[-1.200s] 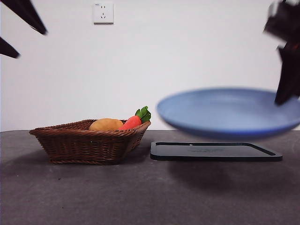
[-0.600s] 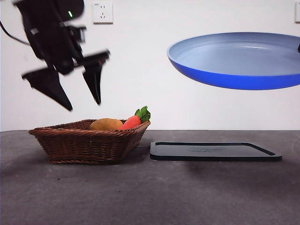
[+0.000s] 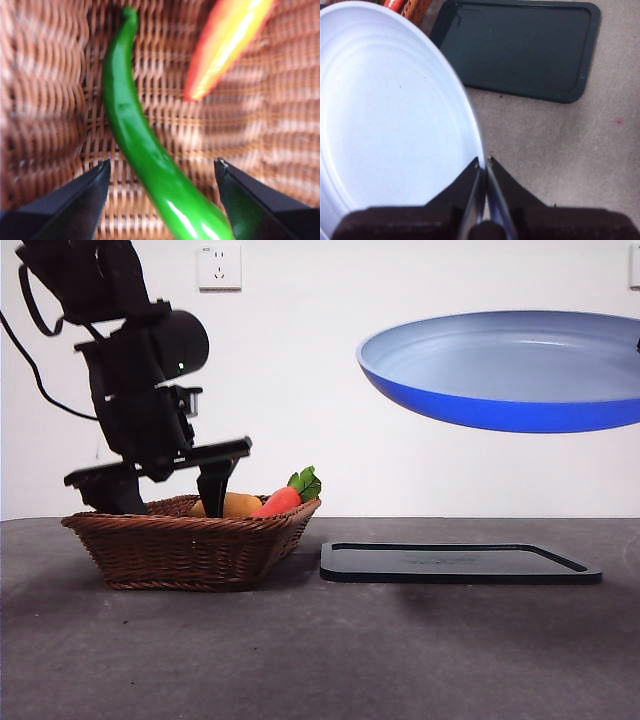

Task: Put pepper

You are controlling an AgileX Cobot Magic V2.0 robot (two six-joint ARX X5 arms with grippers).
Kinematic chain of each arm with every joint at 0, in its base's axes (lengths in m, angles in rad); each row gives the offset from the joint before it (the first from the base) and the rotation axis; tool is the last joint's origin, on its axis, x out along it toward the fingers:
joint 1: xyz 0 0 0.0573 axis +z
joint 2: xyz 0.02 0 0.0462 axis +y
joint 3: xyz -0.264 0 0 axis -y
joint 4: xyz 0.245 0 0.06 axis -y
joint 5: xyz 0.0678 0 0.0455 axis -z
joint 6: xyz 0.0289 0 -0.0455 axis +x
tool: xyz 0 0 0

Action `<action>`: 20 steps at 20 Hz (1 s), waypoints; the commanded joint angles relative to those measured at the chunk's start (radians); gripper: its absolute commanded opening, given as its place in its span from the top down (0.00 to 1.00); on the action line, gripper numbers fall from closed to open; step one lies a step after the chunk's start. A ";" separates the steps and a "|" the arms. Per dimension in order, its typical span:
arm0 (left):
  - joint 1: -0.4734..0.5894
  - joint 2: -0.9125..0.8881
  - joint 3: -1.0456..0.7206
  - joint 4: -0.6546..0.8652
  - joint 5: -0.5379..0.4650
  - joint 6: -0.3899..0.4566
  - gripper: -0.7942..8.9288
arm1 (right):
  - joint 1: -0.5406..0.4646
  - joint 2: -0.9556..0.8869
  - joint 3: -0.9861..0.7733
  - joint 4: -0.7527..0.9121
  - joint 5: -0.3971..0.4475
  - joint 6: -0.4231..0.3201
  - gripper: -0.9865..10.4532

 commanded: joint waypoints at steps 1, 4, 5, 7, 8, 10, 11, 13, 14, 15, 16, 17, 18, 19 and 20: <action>-0.006 0.026 0.021 0.015 -0.022 -0.020 0.55 | 0.001 0.005 0.019 0.013 -0.005 0.009 0.91; -0.006 0.027 0.021 0.024 -0.020 -0.031 0.65 | 0.001 0.006 0.019 0.017 -0.005 0.009 0.91; -0.006 0.027 0.021 0.020 -0.020 -0.030 0.66 | 0.001 0.006 0.019 0.018 -0.005 0.008 0.91; -0.005 0.032 0.021 0.010 -0.020 -0.031 0.66 | 0.001 0.006 0.019 0.018 -0.005 0.006 0.91; -0.005 0.037 0.021 0.005 -0.019 -0.035 0.69 | 0.001 0.006 0.019 0.018 -0.005 0.006 0.91; -0.006 0.041 0.021 -0.004 -0.016 -0.042 0.74 | 0.001 0.006 0.019 0.018 -0.005 0.005 0.91; -0.006 0.041 0.021 -0.001 -0.016 -0.053 0.76 | 0.001 0.006 0.019 0.019 -0.005 0.004 0.91; -0.006 0.040 0.021 0.006 0.006 -0.061 0.81 | 0.001 0.006 0.019 0.021 -0.005 0.003 0.91; -0.004 0.040 0.021 0.002 0.013 -0.062 0.82 | 0.001 0.006 0.019 0.021 -0.005 0.003 0.91; -0.004 0.040 0.021 -0.003 0.013 -0.062 0.82 | 0.001 0.006 0.019 0.021 -0.005 0.003 0.91; -0.003 0.038 0.021 -0.004 0.013 -0.062 0.82 | 0.001 0.006 0.019 0.021 -0.005 0.003 0.91; -0.003 0.033 0.021 -0.007 0.013 -0.062 0.82 | 0.001 0.006 0.019 0.021 -0.005 0.003 0.91; -0.003 0.027 0.021 -0.009 0.013 -0.062 0.82 | 0.001 0.006 0.019 0.021 -0.005 0.003 0.91; -0.003 0.017 0.021 -0.010 0.013 -0.062 0.82 | 0.001 0.006 0.019 0.021 -0.005 0.003 0.91; -0.003 0.006 0.022 -0.011 0.013 -0.062 0.82 | 0.001 0.006 0.019 0.021 -0.005 0.003 0.91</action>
